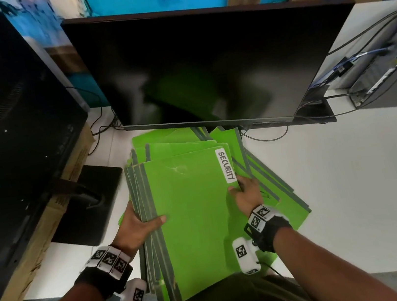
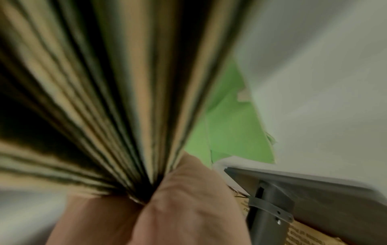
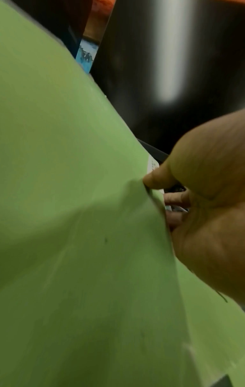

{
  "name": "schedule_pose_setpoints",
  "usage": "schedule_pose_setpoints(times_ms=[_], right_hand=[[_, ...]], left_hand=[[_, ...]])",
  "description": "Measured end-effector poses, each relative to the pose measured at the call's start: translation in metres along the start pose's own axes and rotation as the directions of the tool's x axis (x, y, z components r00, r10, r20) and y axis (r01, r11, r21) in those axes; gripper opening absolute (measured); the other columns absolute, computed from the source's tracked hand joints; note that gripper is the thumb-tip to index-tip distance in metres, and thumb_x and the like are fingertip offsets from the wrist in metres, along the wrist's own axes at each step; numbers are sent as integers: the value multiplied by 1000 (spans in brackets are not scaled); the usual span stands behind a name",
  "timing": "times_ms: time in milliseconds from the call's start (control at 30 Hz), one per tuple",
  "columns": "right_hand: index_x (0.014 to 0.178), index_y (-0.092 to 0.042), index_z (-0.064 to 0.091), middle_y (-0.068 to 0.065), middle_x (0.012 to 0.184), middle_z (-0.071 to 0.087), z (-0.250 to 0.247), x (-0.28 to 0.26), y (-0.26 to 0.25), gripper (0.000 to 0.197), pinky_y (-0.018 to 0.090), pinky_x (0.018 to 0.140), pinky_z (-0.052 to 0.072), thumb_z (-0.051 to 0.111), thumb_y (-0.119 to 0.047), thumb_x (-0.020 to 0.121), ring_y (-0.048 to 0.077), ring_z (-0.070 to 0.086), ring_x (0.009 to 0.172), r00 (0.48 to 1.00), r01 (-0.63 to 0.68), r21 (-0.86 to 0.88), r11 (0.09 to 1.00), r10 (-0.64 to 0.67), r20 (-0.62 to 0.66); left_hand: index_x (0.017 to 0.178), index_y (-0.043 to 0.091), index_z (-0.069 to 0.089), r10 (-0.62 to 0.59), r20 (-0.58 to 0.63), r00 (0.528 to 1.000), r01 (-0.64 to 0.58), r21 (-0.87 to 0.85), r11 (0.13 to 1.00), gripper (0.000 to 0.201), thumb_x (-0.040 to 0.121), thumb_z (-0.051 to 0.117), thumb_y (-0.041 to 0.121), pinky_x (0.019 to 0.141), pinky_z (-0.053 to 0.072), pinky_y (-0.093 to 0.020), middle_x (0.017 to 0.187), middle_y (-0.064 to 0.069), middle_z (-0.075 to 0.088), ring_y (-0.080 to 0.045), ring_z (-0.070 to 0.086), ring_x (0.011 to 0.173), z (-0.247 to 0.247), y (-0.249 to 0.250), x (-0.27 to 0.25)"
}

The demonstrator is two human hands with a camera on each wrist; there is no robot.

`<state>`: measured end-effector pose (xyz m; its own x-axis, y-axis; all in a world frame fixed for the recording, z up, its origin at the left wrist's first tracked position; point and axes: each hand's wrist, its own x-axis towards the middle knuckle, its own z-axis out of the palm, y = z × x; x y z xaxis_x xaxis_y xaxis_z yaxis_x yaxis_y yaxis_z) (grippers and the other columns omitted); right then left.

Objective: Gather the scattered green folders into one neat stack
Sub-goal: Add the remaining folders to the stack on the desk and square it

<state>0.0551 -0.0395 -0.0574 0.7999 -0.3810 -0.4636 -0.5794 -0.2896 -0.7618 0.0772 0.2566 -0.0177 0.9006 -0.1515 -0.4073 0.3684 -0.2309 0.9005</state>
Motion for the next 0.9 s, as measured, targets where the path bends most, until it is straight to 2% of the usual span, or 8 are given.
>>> schedule_pose_setpoints(times_ms=[167,333,467,600,667,733,833,900], right_hand=[[132,-11,42,-9,126,45,-22,-13,-10,46,24,99,29,61,-16,90,8,38,118,1000,20,236,972,-25,18],[139,-23,44,-5,145,44,-49,-18,-3,55,33,110,27,65,-23,88,13,36,134,999,37,355,934,-32,-21],[132,-33,54,-12,133,54,-74,-18,8,48,35,111,30,65,-20,87,11,46,126,998,56,345,937,-44,-41],[116,-26,60,5,123,64,-93,-23,24,39,46,106,39,67,-6,83,28,57,118,997,-32,509,860,67,-50],[126,-29,52,3,123,63,-104,-27,32,47,39,104,38,69,-30,82,24,57,116,995,-57,494,868,90,-42],[121,-30,55,-3,115,64,-111,-31,37,62,31,96,41,72,-58,68,21,58,109,997,-64,439,896,78,-13],[118,-19,57,-1,107,64,-122,-34,45,64,19,78,47,71,-59,70,15,60,88,985,-116,511,851,163,-48],[121,-19,57,-3,105,64,-130,-32,54,81,24,80,44,72,-69,60,13,60,88,976,-141,474,869,203,-83]], left_hand=[[134,14,38,15,53,998,-9,-106,994,112,41,91,45,101,45,-48,109,0,61,-22,60,102,15,11,-1],[118,24,43,-42,176,983,67,-141,988,112,22,92,52,84,47,-34,92,-1,50,-23,53,94,45,27,4],[135,21,34,-117,249,961,161,-164,973,128,26,92,57,108,35,-42,121,1,55,-22,50,117,68,27,3],[120,28,48,-86,160,983,109,-143,984,95,37,91,47,104,40,-39,119,5,61,-20,55,117,87,34,10],[114,31,51,-82,167,982,106,-136,985,89,36,92,45,101,41,-36,117,6,62,-17,55,115,95,40,12],[114,32,50,-76,215,974,102,-112,988,87,38,92,43,99,42,-37,118,4,60,-17,54,114,106,43,16],[132,27,43,-39,259,965,45,-18,999,97,48,90,42,107,39,-42,129,3,56,-18,51,122,128,50,29],[139,24,37,-9,280,960,-4,45,999,96,58,88,38,108,38,-40,135,3,54,-17,50,125,144,56,38]])
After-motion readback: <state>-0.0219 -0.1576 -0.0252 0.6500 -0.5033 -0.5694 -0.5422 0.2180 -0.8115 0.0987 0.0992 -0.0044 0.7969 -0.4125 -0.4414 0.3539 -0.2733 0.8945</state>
